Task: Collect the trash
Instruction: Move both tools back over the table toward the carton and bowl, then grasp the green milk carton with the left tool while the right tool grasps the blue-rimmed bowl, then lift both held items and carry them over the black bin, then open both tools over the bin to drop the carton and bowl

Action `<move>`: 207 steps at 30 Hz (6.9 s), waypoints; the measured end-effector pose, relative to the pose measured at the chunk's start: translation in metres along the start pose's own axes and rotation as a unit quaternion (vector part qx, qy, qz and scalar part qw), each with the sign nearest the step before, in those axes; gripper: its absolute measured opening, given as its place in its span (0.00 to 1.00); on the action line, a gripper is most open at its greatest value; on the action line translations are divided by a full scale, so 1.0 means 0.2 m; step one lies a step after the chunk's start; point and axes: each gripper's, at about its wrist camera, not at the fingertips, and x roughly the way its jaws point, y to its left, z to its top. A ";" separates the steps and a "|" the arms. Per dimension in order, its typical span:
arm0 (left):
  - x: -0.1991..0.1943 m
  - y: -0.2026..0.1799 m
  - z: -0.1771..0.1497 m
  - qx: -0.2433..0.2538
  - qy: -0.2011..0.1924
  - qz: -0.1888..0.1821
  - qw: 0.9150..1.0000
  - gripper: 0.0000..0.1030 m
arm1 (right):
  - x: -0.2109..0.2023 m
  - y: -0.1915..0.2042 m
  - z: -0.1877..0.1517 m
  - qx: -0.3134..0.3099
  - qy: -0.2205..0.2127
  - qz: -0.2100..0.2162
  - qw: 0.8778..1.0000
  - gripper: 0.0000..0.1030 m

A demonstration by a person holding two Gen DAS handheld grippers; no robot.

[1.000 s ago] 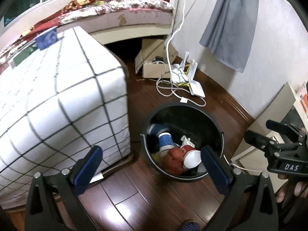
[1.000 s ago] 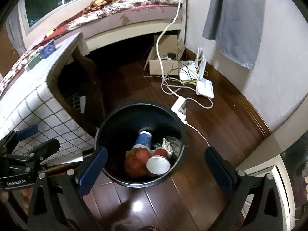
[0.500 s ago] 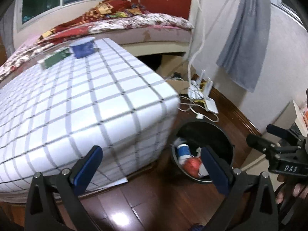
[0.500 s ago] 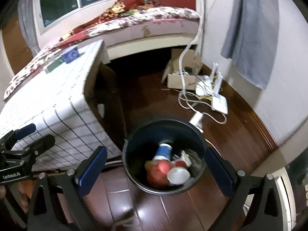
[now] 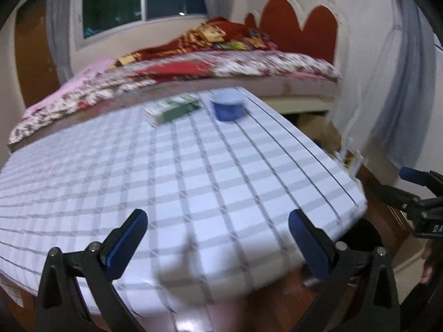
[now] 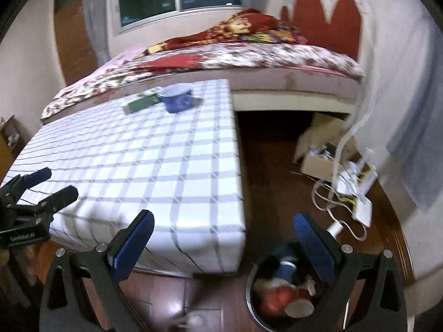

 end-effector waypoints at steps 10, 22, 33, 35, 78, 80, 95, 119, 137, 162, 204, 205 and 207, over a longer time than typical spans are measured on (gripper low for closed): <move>0.25 0.37 0.26 -0.019 -0.013 0.020 1.000 0.99 | 0.31 0.29 0.45 -0.021 -0.025 0.045 0.998 0.99; 0.91 0.60 0.57 0.025 0.032 -0.013 0.999 0.97 | 1.04 0.44 0.76 -0.029 0.040 0.040 0.998 0.99; 1.30 0.56 0.77 0.049 0.055 -0.072 0.995 0.89 | 1.36 0.43 0.91 -0.049 0.063 0.041 0.996 0.99; 1.29 0.52 0.76 0.049 0.062 -0.067 0.995 0.81 | 1.39 0.42 0.92 -0.046 0.059 0.036 0.997 0.99; 0.82 0.42 0.41 0.008 0.036 -0.040 0.999 0.53 | 1.00 0.48 0.73 -0.064 0.014 0.049 0.997 0.76; 0.84 0.41 0.40 0.007 0.044 -0.041 0.998 0.53 | 1.01 0.47 0.71 -0.061 0.018 0.051 0.997 0.76; 0.47 0.29 0.34 0.010 -0.006 -0.041 0.999 0.52 | 0.62 0.34 0.59 -0.049 -0.021 0.056 0.997 0.75; -0.17 -0.02 0.13 0.056 -0.054 -0.055 0.995 0.52 | -0.17 0.09 0.21 0.003 -0.088 0.038 0.995 0.75; -0.18 -0.47 -0.06 0.109 -0.040 -0.146 0.982 0.52 | -0.38 -0.26 -0.15 0.059 -0.083 -0.023 0.994 0.75; -0.08 -0.99 -0.26 0.162 0.015 -0.240 0.957 0.52 | -0.52 -0.73 -0.53 0.116 -0.051 -0.088 0.988 0.76; 0.44 -1.24 -0.49 0.141 0.170 -0.265 0.939 0.85 | 0.27 -0.96 -0.80 0.034 0.131 -0.044 0.990 0.99; 0.44 -1.23 -0.50 0.138 0.170 -0.259 0.941 0.94 | 0.30 -0.99 -0.82 0.035 0.143 -0.061 0.987 0.99; 0.44 -1.19 -0.52 0.132 0.170 -0.236 0.948 0.95 | 0.29 -1.04 -0.86 0.053 0.147 -0.073 0.985 0.99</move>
